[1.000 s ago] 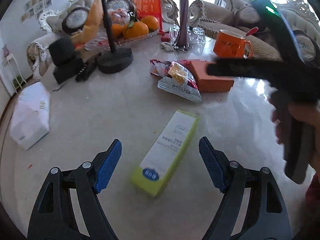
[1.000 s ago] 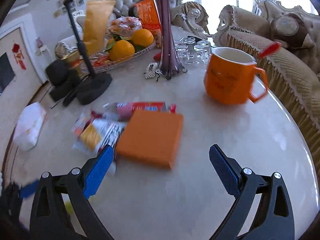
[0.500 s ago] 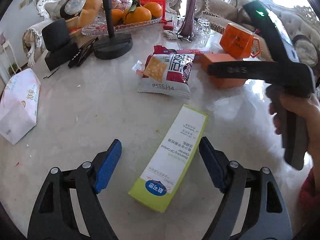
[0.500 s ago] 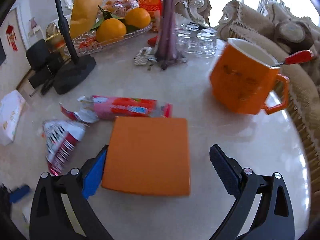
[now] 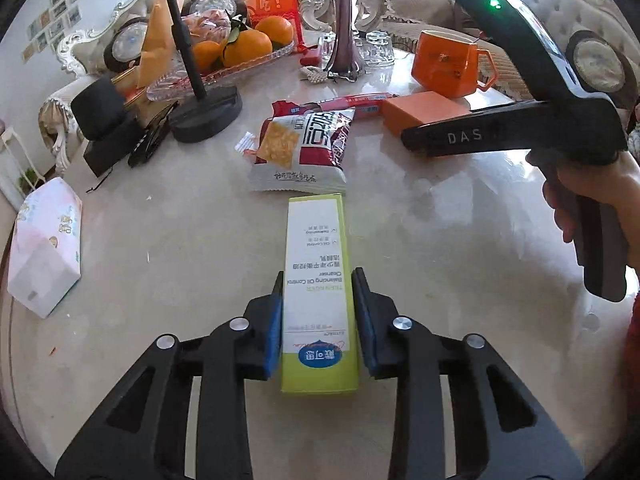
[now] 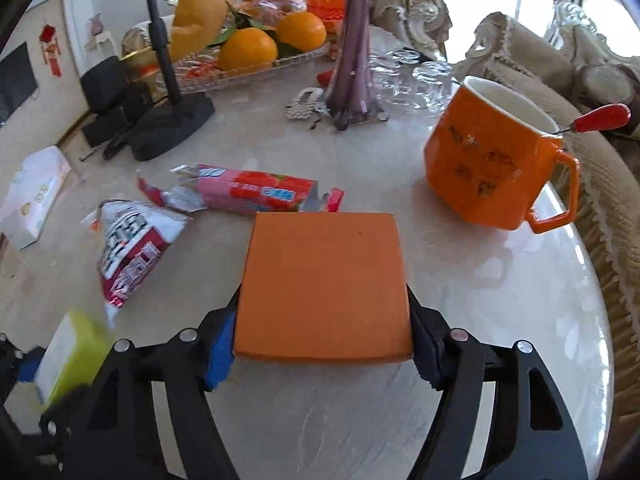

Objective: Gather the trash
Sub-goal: 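Grasp the green-white cleanser box with the left tool while the right tool grasps the orange box, then carry the cleanser box and orange box to the wastebasket and open both tools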

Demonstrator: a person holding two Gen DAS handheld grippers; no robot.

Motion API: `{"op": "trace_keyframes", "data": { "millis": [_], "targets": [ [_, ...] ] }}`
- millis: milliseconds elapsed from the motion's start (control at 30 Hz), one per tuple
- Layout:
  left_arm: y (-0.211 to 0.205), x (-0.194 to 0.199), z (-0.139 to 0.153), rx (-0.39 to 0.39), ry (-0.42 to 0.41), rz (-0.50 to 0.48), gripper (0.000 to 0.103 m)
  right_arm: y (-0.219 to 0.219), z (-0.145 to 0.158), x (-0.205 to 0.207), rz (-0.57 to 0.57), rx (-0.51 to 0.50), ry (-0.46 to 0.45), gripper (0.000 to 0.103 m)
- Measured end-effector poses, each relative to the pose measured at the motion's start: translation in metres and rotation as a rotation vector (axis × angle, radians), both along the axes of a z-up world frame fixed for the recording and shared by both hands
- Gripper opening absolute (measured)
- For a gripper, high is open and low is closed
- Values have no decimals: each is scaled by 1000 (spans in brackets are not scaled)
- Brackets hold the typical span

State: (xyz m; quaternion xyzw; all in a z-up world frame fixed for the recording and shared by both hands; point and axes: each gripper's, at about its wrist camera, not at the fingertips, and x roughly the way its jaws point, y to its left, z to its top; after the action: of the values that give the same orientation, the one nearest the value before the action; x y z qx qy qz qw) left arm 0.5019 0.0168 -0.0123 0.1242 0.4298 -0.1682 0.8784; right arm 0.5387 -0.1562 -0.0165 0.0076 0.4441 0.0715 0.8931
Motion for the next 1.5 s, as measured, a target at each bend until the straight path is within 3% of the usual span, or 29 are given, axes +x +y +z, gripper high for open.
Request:
{"op": "trace_keyframes", "data": {
  "millis": [133, 267, 400, 467, 600, 767, 867, 967, 1100, 1167, 1300, 1500],
  "targets": [
    [8, 0, 1, -52, 26, 7, 31, -4, 5, -6, 48, 156, 16, 68],
    [15, -9, 3, -81, 28, 17, 31, -4, 16, -15, 53, 219, -10, 68],
    [28, -32, 16, -183, -2, 51, 31, -18, 33, -48, 29, 362, -57, 68],
    [33, -48, 21, -226, -2, 65, 31, -20, 40, -85, 77, 424, -72, 68],
    [35, -107, 41, -219, -40, 67, 31, -27, 59, -171, 136, 451, -116, 68],
    [34, -222, 75, -218, -116, 37, 31, -39, 84, -306, 213, 460, -181, 68],
    [28, -288, 75, -191, -132, 16, 31, -50, 82, -383, 233, 473, -177, 68],
    [25, -357, 58, -208, -84, 5, 31, -70, 61, -448, 208, 516, -103, 68],
    [8, -418, 2, -204, 76, -2, 31, -76, 6, -483, 154, 525, 71, 68],
    [-3, -425, -34, -214, 177, -5, 31, -74, -36, -485, 112, 520, 186, 68],
    [-28, -421, -93, -120, 252, -4, 31, -59, -102, -472, 70, 443, 325, 68],
    [-49, -406, -149, -76, 326, -5, 31, -42, -156, -460, 71, 353, 418, 68]
  ]
}}
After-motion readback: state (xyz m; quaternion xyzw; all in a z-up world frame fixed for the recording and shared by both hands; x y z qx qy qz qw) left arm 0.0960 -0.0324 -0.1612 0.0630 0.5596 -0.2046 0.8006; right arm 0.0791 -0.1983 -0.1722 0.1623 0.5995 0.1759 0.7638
